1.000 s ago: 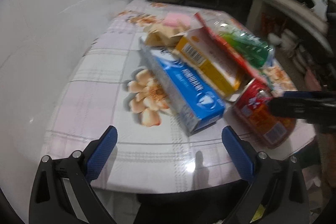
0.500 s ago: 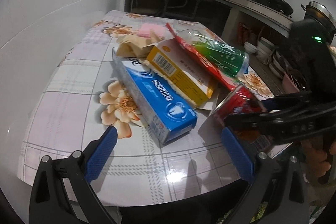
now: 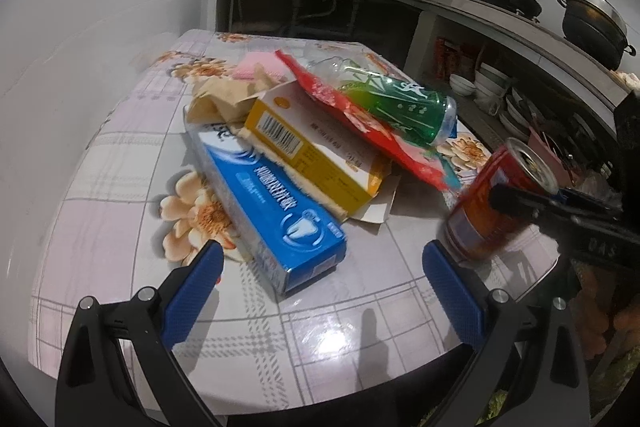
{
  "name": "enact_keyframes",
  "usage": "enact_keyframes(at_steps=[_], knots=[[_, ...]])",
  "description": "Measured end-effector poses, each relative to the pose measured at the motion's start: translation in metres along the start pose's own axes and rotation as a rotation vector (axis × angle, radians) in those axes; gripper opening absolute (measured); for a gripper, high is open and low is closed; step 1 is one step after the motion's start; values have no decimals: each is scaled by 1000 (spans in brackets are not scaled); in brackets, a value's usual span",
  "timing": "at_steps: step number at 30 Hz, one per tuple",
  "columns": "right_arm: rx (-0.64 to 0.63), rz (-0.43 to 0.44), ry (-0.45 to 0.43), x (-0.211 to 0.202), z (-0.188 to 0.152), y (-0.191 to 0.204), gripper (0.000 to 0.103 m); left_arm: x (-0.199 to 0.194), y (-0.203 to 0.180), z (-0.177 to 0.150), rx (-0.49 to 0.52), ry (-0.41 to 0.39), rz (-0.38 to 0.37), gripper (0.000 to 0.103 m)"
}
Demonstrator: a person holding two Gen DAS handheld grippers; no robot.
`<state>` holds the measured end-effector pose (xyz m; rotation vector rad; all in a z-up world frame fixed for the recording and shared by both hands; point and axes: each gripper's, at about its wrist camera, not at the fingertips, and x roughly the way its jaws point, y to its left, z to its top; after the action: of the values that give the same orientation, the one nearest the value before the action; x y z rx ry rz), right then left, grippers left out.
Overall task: Collect trash
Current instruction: 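Lift the can with the right tool while the left tool grasps a blue wrapper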
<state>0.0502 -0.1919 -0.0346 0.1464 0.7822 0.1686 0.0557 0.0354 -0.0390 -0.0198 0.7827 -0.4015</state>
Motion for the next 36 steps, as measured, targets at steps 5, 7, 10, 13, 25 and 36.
enact_keyframes(at_steps=[5, 7, 10, 13, 25, 36], knots=[[38, -39, -14, 6, 2, -11, 64, 3, -8, 11, 38, -13, 3, 97], [41, -51, -17, 4, 4, -8, 64, 3, -12, 18, 58, -27, 10, 97], [30, -83, -27, 1, 2, -7, 65, 4, -17, 27, 72, -37, 8, 97], [40, -77, -29, -4, -3, -13, 65, 3, -26, 47, 77, -49, -39, 97], [56, -87, -86, -16, -8, -38, 65, 85, -161, 198, 416, 141, -243, 97], [67, -56, -114, -21, -16, -57, 71, 253, -239, 187, 688, 557, 23, 58]])
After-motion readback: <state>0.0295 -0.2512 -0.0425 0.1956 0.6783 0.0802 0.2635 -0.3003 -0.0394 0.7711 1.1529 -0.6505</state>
